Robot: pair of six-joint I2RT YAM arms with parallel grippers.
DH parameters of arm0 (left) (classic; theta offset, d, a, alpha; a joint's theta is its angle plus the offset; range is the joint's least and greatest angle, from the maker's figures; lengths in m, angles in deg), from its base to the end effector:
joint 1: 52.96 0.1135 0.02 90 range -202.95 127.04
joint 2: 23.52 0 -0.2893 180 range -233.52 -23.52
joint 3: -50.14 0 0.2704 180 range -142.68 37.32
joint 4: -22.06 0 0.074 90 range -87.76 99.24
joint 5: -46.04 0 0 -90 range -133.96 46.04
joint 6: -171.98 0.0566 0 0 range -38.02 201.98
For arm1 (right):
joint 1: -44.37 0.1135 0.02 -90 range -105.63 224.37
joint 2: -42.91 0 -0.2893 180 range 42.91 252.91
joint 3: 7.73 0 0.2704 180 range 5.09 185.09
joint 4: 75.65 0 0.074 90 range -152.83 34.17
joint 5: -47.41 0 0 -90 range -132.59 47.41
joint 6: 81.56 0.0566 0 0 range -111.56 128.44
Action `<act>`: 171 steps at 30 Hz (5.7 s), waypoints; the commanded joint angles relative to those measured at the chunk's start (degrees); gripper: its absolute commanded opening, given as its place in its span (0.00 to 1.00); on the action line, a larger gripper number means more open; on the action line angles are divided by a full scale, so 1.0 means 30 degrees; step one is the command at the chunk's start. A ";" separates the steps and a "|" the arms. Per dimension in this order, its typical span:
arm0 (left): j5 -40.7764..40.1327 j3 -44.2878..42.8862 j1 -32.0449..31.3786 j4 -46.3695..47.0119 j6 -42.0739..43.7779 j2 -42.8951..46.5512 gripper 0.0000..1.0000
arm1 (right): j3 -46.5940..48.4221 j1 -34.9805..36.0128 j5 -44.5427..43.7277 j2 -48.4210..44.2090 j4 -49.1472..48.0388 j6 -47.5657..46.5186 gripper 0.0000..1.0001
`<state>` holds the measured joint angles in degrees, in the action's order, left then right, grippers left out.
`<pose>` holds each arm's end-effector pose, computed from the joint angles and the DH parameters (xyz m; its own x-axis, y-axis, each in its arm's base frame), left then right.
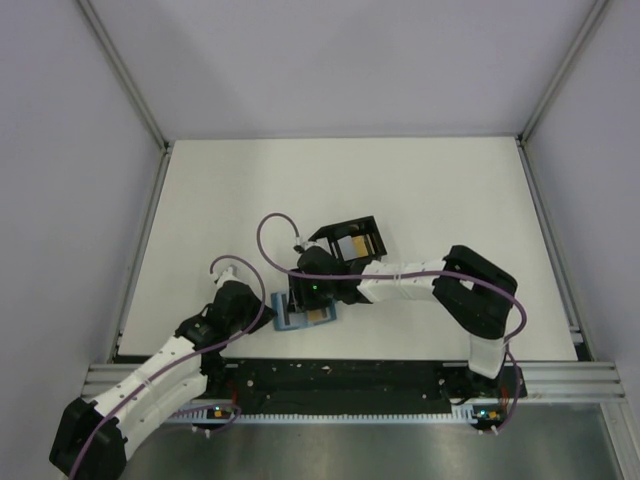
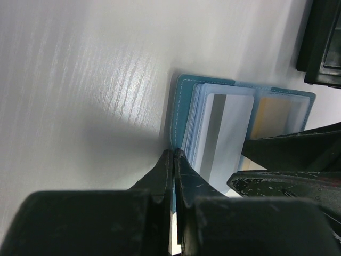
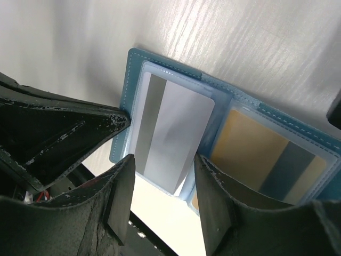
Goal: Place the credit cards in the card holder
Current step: Insert the credit card into the card holder, then pick up the credit card from the storage box.
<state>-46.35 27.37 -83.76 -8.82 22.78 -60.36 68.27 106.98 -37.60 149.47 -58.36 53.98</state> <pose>0.1242 -0.0713 0.1290 -0.7284 -0.5649 -0.3877 -0.2723 0.7579 -0.5928 0.1901 0.3777 0.1567 -0.8894 -0.1709 -0.4240 -0.3949 0.7545 0.5241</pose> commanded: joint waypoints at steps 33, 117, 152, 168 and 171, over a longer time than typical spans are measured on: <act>-0.2981 -0.2599 0.0337 -0.0248 0.0632 -0.2134 0.00 | 0.3756 -0.6895 0.2377 -0.1391 0.2583 -0.4399 0.57; -0.2249 -0.2453 0.0484 0.0631 0.0925 -0.2925 0.00 | 0.3960 -0.7276 0.3902 -0.0541 0.2728 -0.3637 0.21; -0.2132 -0.2218 0.0484 0.0836 0.0895 -0.2779 0.00 | 0.5865 -0.7364 0.1764 0.1219 0.5424 -0.6478 0.00; -0.1752 -0.2189 0.0484 0.0514 0.1217 -0.2076 0.00 | 0.2997 -0.7335 0.0087 -0.4551 0.3991 -0.5953 0.00; -0.1459 -0.2073 0.0484 0.0777 0.1364 -0.1959 0.00 | 0.2234 -0.6985 0.0562 -0.5284 0.3259 -0.5220 0.00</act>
<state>-52.30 21.22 -82.45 -9.33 25.60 -67.25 77.52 85.15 -37.90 137.32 -44.24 35.64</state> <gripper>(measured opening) 0.011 0.006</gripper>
